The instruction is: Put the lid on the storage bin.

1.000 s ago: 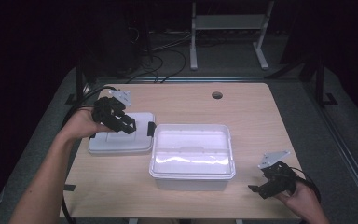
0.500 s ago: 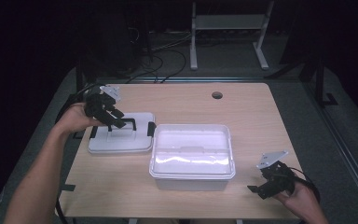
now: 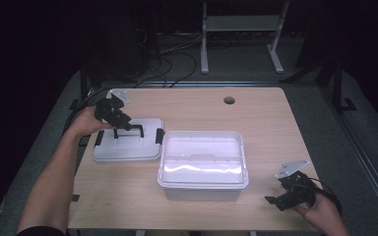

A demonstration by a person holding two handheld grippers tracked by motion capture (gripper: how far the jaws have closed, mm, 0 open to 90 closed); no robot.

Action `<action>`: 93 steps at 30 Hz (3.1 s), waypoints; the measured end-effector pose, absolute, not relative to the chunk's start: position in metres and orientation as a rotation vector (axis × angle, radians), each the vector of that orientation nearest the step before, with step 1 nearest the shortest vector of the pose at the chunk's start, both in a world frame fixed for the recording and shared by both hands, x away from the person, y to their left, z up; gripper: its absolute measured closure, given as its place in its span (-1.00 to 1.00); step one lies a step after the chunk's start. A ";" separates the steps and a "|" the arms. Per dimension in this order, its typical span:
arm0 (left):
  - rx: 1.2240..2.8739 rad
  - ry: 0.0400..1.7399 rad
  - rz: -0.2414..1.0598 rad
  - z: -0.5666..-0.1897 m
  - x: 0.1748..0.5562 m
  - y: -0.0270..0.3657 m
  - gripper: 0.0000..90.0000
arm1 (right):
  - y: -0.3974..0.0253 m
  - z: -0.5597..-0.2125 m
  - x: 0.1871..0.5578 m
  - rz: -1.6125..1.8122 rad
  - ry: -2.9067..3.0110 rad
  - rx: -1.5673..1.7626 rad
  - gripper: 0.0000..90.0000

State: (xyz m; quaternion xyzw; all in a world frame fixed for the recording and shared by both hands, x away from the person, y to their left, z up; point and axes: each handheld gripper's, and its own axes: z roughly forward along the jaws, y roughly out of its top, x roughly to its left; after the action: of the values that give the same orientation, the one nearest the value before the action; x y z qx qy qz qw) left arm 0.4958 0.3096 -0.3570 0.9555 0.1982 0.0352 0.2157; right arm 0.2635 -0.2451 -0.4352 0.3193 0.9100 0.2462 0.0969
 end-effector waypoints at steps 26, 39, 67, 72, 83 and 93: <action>2.831 0.538 0.089 -0.378 0.501 0.298 0.78 | -0.240 -0.435 0.263 0.734 2.707 0.919 -0.65; 2.847 0.539 0.069 -0.375 0.483 0.302 0.88 | -0.243 -0.436 0.262 0.762 2.703 0.931 -0.65; 2.830 0.554 0.172 -0.292 0.397 0.336 0.89 | -0.238 -0.435 0.266 0.769 2.723 0.887 -0.66; 2.820 0.536 0.210 -0.264 0.385 0.337 0.88 | -0.233 -0.435 0.269 0.762 2.732 0.873 -0.66; 2.781 0.474 0.284 -0.205 0.359 0.323 0.88 | -0.231 -0.434 0.268 0.758 2.729 0.868 -0.66; 2.783 0.327 0.275 -0.184 0.357 0.278 0.88 | -0.232 -0.433 0.267 0.761 2.725 0.872 -0.66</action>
State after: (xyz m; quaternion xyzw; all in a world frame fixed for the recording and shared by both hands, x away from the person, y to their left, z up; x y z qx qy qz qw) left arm 0.3567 0.2779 -0.1844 0.9753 0.1145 0.0964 0.1623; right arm 0.2674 -0.2318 -0.4332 0.2934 0.9166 0.2560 0.0904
